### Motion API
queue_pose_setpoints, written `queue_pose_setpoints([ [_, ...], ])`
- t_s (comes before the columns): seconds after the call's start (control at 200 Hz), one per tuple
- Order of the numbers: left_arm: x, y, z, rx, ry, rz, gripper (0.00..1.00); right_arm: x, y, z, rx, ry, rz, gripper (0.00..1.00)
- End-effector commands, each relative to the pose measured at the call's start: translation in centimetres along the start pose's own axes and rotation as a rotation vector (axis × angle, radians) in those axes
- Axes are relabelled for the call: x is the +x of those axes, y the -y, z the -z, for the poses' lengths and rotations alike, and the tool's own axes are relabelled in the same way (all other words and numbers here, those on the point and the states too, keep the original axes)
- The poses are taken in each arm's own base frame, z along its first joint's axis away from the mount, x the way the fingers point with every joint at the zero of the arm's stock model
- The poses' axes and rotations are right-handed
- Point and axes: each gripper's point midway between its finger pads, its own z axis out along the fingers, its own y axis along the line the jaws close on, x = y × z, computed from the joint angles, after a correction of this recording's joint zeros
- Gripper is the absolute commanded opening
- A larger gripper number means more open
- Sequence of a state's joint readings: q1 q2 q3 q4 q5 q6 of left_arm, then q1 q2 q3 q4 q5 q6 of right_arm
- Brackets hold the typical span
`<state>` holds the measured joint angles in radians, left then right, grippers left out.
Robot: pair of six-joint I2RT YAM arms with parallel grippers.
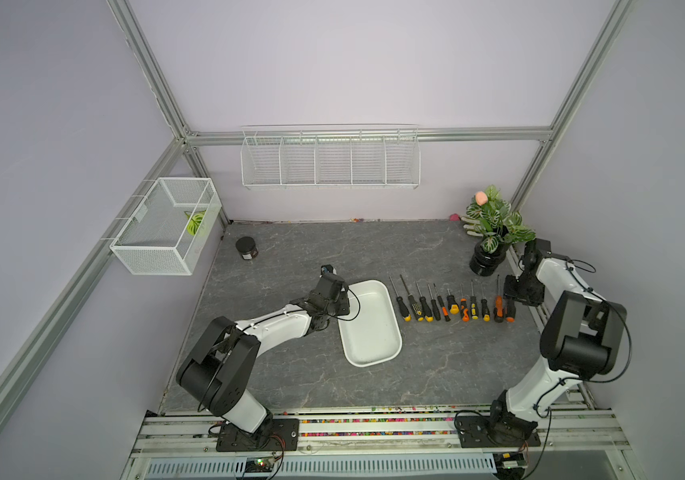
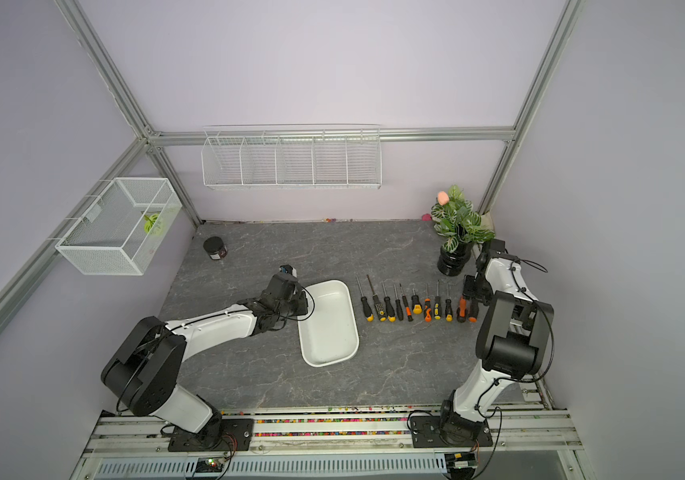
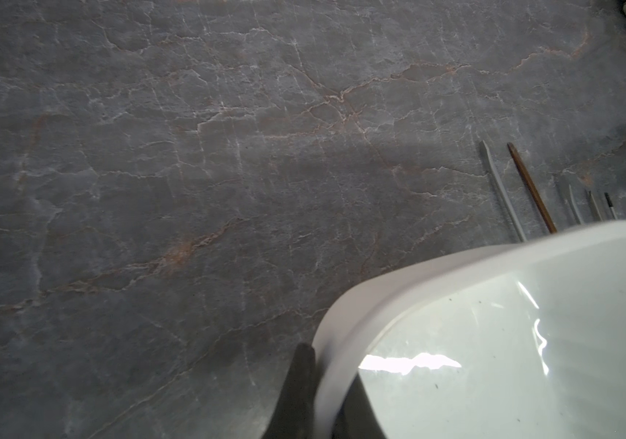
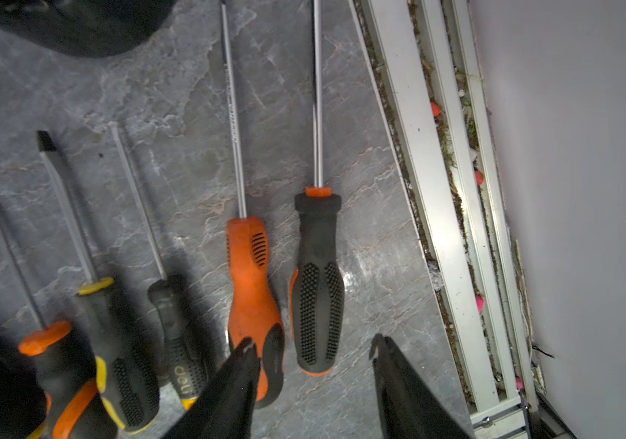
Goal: Take out the screwdriver from the storage box
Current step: Place the screwdriver at the center of the board, then place the storage box at the center of the board.
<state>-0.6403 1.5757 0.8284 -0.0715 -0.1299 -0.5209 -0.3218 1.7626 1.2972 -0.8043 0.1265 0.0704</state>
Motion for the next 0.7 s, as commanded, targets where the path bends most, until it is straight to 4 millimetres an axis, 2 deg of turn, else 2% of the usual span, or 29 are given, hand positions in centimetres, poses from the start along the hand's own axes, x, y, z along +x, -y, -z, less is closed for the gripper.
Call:
queue_pose_setpoints([
  [0.0, -0.7, -1.5, 1.1, -0.066, 0.015, -0.040, 0.00, 0.2, -1.9, 1.6, -0.035, 0.053, 0.004, 0.55],
  [0.18, -2.4, -3.0, 2.3, -0.110, 0.024, -0.055, 0.00, 0.3, -5.1, 4.1, -0.074, 0.138, 0.048, 0.58],
  [0.33, -3.3, -4.1, 2.3, -0.131, 0.014, -0.058, 0.00, 0.8, -8.0, 6.2, -0.120, 0.203, 0.099, 0.59],
  [0.52, -4.0, -4.1, 0.3, -0.166, -0.029, -0.092, 0.00, 2.0, -11.4, 8.7, -0.216, 0.272, 0.186, 0.60],
  [0.695, -4.8, -3.3, -2.8, -0.179, -0.071, -0.109, 0.00, 3.8, -12.9, 9.7, -0.318, 0.297, 0.235, 0.61],
])
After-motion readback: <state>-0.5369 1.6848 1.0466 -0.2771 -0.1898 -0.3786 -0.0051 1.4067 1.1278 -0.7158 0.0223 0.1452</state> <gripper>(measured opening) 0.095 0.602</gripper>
